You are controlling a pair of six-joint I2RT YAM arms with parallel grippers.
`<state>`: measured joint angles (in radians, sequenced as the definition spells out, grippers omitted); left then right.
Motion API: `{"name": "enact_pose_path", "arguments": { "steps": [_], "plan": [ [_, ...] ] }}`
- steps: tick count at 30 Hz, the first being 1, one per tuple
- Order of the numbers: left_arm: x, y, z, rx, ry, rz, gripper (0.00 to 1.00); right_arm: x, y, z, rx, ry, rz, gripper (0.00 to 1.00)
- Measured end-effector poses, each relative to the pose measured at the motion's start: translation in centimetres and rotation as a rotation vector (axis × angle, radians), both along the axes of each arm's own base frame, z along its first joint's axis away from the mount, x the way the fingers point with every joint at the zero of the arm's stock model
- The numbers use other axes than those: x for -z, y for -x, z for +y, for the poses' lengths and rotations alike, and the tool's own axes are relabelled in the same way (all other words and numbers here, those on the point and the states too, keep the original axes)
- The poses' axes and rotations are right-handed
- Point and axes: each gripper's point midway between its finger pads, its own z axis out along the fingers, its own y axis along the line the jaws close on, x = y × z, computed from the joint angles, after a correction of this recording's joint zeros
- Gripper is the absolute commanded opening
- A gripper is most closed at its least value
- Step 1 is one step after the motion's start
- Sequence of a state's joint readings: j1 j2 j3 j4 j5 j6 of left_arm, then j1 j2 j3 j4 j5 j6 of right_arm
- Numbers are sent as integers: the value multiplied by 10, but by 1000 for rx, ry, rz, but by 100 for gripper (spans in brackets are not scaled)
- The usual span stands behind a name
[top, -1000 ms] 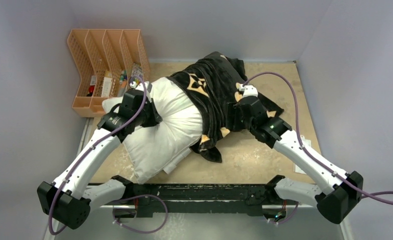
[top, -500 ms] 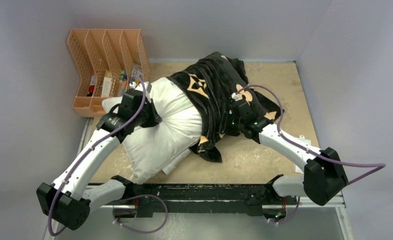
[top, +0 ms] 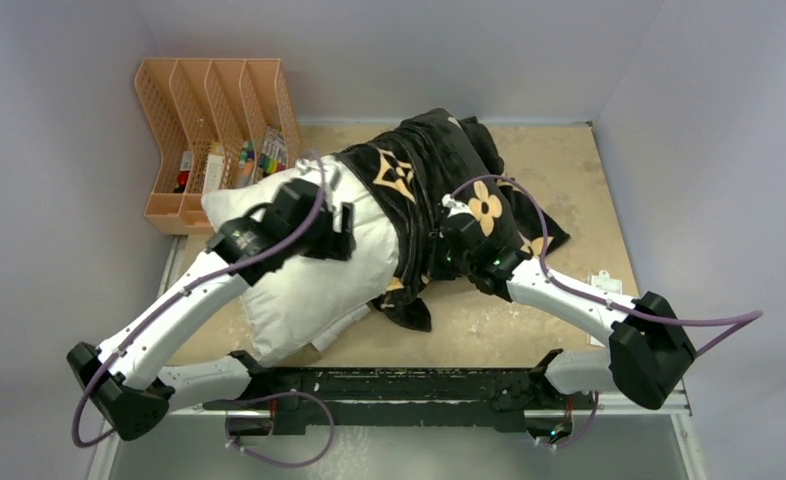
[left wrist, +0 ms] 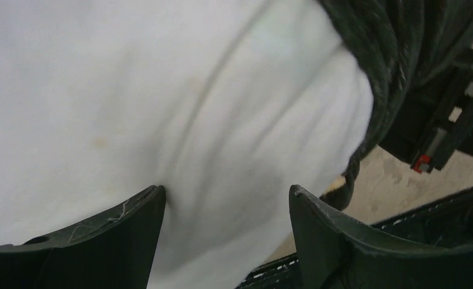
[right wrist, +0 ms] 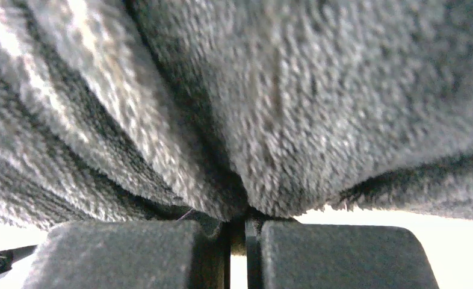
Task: Remove the pillowcase from the pillow
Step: Remove the pillow from the pillowcase.
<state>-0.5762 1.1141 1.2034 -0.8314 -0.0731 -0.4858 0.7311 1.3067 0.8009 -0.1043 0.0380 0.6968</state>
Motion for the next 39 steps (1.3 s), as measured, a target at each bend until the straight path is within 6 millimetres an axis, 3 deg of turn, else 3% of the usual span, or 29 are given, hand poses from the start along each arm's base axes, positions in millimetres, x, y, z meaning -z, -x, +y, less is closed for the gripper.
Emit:
{"name": "enact_pose_path", "arguments": {
  "steps": [4, 7, 13, 14, 16, 18, 20, 24, 30, 33, 34, 37, 39],
  "plan": [
    [9, 39, -44, 159, -141, -42, 77, 7, 5, -5, 18, 44, 15, 0],
    [19, 60, -60, 236, -207, -45, 78, 6, 4, -10, 44, 60, 6, 0],
    [47, 47, -63, 188, -341, -37, 78, -20, 4, -13, 61, 13, -65, 0],
    [54, 43, -64, 172, -366, -35, 75, -23, 4, -14, 62, 8, -70, 0],
    [65, 34, -63, 129, -427, -42, 56, -24, 7, -16, 65, -3, -76, 0],
    [73, 26, -58, 77, -481, -57, 24, -24, 10, -19, 69, -7, -80, 0],
    [77, 20, -53, 27, -522, -74, 0, -25, 12, -23, 76, -10, -89, 0],
    [73, 15, -49, -56, -511, -111, 0, -29, 12, -33, 110, 18, -117, 0],
    [67, 23, -36, -155, -395, -131, 0, -26, 6, -59, 180, 99, -112, 2],
    [56, 31, -28, -191, -296, -133, 0, -27, 0, -75, 207, 101, -97, 12],
    [53, 34, -26, -198, -263, -131, 0, -29, 1, -74, 181, 90, -98, 19],
    [43, 38, -16, -219, -197, -127, 0, -42, 10, -58, 29, 30, -120, 54],
    [42, 41, -6, -233, -199, -121, 0, -52, 16, -48, -69, -8, -144, 67]
  ]
}}
